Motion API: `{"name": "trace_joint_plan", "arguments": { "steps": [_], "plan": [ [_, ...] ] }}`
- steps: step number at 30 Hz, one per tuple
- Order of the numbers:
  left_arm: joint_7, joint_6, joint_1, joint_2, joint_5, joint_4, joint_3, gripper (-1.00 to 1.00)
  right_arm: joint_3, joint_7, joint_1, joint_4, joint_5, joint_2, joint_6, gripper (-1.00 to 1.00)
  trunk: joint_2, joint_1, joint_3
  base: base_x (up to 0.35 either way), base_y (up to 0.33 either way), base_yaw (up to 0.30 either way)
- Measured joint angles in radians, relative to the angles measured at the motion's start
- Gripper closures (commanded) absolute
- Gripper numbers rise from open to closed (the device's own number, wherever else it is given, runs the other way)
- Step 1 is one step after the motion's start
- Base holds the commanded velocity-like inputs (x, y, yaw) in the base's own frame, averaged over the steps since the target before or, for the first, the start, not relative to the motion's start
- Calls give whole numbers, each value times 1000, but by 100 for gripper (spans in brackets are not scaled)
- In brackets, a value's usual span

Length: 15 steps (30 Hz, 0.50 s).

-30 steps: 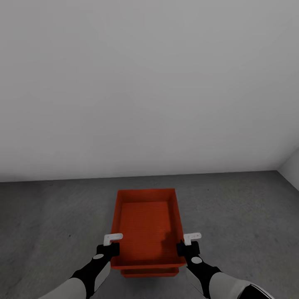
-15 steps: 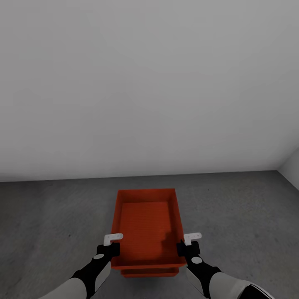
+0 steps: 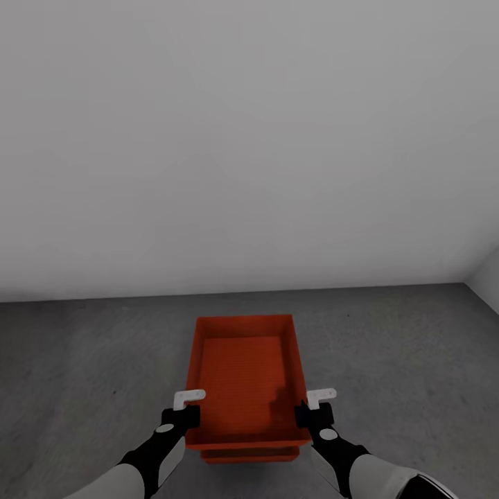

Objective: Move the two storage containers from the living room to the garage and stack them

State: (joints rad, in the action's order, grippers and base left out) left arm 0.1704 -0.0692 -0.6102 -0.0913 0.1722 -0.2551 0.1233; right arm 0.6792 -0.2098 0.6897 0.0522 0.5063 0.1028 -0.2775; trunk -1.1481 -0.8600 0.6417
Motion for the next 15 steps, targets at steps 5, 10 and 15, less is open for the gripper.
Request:
{"name": "trace_joint_plan", "arguments": {
  "steps": [5, 10, 15],
  "plan": [
    [1, 0, 0, -1, 0, 0, 0, 100, 0, 1, 0, 0, 0, -1, 0, 100, -35, -19, 16, 0, 0, 0],
    [1, 0, 0, -1, 1, 0, 0, 100, -1, 2, 0, 1, -1, -1, 1, 100, -70, -38, 31, 0, 0, 0],
    [0, -1, 0, 0, 1, 0, 0, 100, 0, 0, 0, 1, -1, 0, 0, 100, -105, -58, 47, 0, 0, 0]
  ]
}}
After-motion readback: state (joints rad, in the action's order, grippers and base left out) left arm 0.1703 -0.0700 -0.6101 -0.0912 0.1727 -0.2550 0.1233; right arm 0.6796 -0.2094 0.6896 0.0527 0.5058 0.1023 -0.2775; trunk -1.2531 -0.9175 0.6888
